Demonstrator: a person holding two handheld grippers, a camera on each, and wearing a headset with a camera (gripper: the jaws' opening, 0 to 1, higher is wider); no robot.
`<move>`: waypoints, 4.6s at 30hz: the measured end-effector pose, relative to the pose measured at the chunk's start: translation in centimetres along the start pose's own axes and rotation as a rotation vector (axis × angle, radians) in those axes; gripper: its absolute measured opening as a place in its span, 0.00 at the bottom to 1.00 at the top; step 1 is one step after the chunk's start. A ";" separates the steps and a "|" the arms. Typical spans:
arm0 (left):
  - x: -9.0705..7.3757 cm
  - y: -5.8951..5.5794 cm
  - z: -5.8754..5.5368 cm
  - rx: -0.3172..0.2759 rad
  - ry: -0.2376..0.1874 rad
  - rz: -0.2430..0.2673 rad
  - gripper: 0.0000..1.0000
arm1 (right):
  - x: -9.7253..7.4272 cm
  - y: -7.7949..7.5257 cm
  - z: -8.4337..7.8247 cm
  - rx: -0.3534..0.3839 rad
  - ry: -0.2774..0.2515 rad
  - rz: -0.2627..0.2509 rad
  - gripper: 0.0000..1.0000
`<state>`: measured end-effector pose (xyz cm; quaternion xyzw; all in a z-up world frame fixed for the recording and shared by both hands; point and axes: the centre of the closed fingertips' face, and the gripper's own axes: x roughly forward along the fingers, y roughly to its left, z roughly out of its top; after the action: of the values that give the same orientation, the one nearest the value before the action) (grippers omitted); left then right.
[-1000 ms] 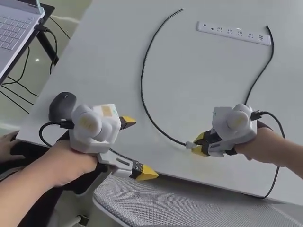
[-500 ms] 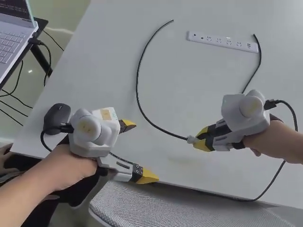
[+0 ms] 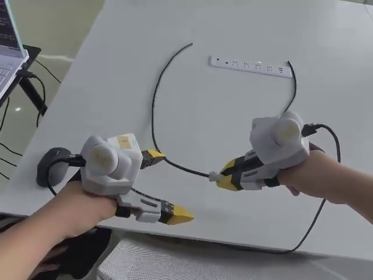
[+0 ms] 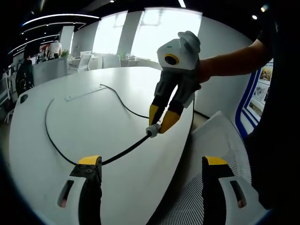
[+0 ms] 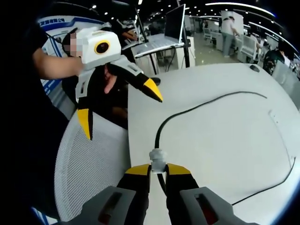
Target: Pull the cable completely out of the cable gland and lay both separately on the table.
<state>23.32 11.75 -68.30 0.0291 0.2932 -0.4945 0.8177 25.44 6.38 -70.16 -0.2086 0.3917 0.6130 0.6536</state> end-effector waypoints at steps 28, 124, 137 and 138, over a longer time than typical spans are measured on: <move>3.2 -1.1 5.3 0.132 -0.104 -0.161 0.56 | -3.1 1.5 2.7 -0.197 0.024 0.010 0.06; 3.9 -3.7 8.0 0.186 -0.125 -0.198 0.15 | -6.5 1.6 3.5 0.396 -0.313 0.550 0.10; 4.0 -4.2 8.2 0.177 -0.110 -0.220 0.14 | -6.4 2.1 3.0 0.266 -0.290 0.545 0.08; 4.0 -4.2 8.1 0.176 -0.109 -0.220 0.14 | -6.4 2.1 3.1 0.253 -0.288 0.534 0.07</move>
<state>24.92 3.68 -62.63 0.0416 0.2050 -0.6057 0.7677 24.59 4.98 -62.98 0.0731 0.4090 0.7326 0.5391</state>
